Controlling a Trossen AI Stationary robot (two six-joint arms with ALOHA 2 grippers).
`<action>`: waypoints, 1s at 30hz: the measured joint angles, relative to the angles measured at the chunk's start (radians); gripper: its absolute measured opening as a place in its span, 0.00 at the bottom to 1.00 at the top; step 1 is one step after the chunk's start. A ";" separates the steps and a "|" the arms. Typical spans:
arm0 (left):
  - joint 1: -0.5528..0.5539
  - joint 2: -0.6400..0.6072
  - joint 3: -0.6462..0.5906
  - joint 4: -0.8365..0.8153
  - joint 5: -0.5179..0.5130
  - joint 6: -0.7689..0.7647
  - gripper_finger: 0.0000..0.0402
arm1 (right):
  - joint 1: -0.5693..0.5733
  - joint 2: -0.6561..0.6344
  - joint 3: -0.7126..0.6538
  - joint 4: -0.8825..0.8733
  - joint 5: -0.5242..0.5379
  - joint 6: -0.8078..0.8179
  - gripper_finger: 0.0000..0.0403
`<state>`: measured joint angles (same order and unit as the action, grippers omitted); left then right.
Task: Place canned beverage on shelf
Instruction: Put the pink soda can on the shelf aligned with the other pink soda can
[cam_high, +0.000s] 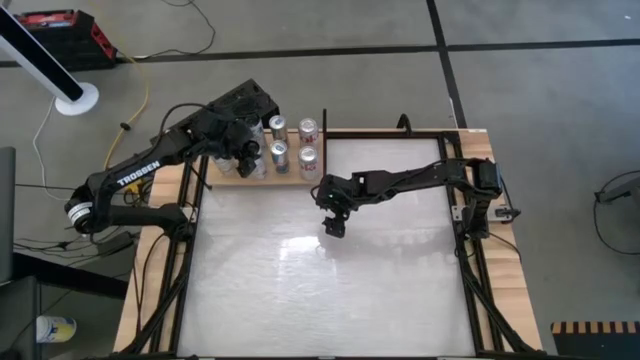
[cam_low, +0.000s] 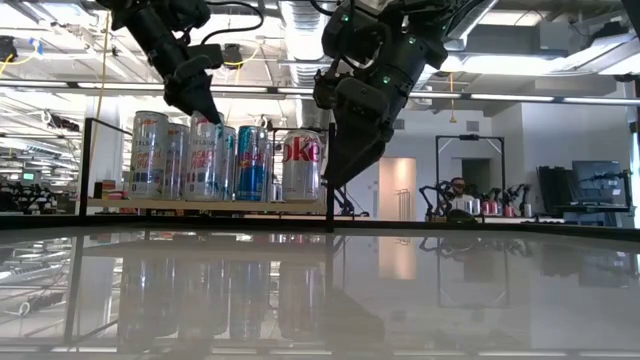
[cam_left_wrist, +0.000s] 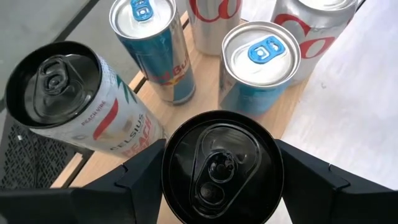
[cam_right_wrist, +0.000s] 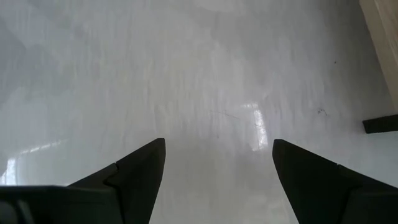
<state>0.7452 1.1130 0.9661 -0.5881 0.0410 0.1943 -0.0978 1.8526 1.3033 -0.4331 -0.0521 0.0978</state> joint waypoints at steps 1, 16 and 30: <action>0.000 0.000 0.000 0.004 0.000 0.000 0.59 | 0.000 0.000 0.000 0.000 0.000 0.000 0.79; -0.001 -0.001 -0.002 0.000 -0.024 0.004 0.76 | -0.001 0.000 0.000 0.000 0.000 0.000 0.79; -0.005 -0.010 0.002 -0.001 -0.080 0.008 0.78 | -0.003 0.000 0.000 0.000 0.000 0.000 0.79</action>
<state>0.7402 1.1030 0.9679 -0.5888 -0.0388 0.2024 -0.1005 1.8526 1.3033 -0.4328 -0.0521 0.0975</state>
